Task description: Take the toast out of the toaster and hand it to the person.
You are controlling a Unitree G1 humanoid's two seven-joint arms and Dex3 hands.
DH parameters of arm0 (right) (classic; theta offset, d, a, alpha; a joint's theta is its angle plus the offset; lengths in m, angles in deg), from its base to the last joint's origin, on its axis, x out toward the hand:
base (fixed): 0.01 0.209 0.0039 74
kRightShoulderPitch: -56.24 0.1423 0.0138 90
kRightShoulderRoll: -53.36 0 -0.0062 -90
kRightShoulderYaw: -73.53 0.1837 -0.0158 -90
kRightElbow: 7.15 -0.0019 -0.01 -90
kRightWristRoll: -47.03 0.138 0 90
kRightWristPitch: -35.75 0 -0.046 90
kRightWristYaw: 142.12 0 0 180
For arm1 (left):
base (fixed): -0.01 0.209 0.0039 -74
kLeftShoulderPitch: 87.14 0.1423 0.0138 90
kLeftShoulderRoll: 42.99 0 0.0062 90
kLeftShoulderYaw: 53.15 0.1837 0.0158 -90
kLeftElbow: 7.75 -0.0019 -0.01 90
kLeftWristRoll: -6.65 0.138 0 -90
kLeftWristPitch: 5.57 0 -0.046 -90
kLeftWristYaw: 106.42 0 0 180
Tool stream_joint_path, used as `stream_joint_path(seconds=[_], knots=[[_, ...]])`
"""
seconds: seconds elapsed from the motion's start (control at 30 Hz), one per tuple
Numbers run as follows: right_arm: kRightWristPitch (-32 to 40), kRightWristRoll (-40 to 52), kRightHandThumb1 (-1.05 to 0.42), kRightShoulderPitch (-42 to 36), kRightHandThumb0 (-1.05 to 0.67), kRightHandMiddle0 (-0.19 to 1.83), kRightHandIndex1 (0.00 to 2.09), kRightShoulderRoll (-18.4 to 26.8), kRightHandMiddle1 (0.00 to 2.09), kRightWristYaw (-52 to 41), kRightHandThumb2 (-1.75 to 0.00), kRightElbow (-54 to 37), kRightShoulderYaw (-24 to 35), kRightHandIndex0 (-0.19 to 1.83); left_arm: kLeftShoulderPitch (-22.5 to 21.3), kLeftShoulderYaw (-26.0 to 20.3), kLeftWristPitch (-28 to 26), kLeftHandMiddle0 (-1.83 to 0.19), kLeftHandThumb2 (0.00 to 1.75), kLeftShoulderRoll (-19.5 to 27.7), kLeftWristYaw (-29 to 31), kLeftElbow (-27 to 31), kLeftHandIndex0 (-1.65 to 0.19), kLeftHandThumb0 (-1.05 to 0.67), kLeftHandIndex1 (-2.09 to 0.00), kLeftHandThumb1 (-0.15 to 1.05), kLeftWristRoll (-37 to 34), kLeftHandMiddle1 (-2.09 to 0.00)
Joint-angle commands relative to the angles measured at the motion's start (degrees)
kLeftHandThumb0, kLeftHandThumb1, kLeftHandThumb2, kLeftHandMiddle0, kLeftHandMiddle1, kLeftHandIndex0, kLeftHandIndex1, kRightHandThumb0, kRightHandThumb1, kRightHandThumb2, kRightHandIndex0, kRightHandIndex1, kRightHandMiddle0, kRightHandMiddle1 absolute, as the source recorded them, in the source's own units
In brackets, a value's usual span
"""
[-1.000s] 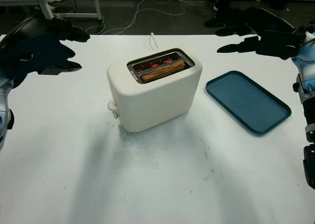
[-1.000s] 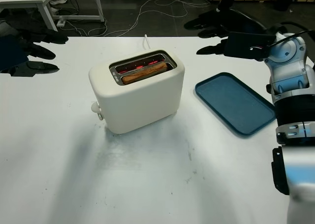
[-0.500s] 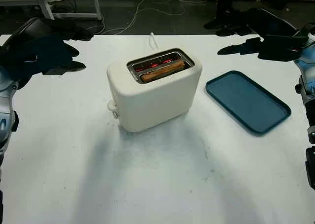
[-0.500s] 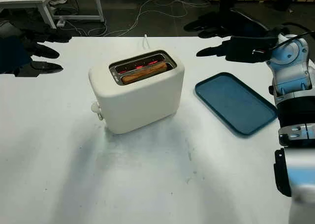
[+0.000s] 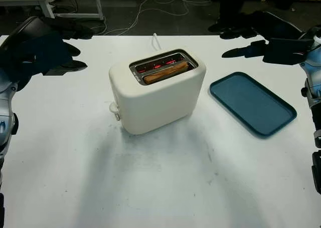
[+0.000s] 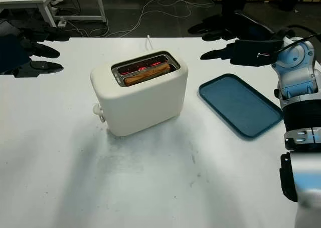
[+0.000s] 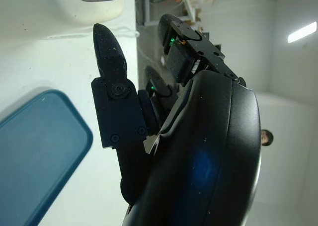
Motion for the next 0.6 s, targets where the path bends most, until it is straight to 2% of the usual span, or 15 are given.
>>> stream_joint_path(seconds=[0.0, 0.17, 0.27, 0.57], knots=[[-0.2, -0.7, -0.92, -0.5, -0.50, 0.61, 0.02, 0.9, 0.00, -0.1, -0.07, -1.1, -0.2, 0.66, 0.0, 0.3, 0.6, -0.55, 0.00, 0.6, -0.2, 0.1, -0.61, -0.06, -0.11, 0.88, 0.7, -0.45], [0.6, -0.2, -0.92, -0.8, -0.48, 0.61, 0.01, 0.7, 0.00, -0.5, -0.06, -1.7, 0.4, 0.66, 0.6, -0.1, 1.4, -0.57, 0.00, 0.3, -0.6, 0.3, -0.63, -0.05, -0.11, 0.88, 0.7, -0.45], [1.1, 0.5, -0.92, -1.1, -0.45, 0.62, 0.02, 0.4, 0.00, -0.7, -0.04, -1.8, 0.8, 0.68, 0.6, -0.6, 0.1, -0.55, 0.01, -0.4, -0.7, 0.5, -0.61, -0.03, -0.09, 0.89, 0.1, -0.44], [5.7, 0.5, -0.92, -2.2, -0.42, 0.61, 0.00, 0.3, 0.00, -1.2, -0.02, -5.1, 1.3, 0.65, 0.7, -0.6, 0.1, -0.54, 0.01, -0.2, -0.3, 0.5, -0.61, -0.06, -0.08, 0.90, 0.2, -0.44]])
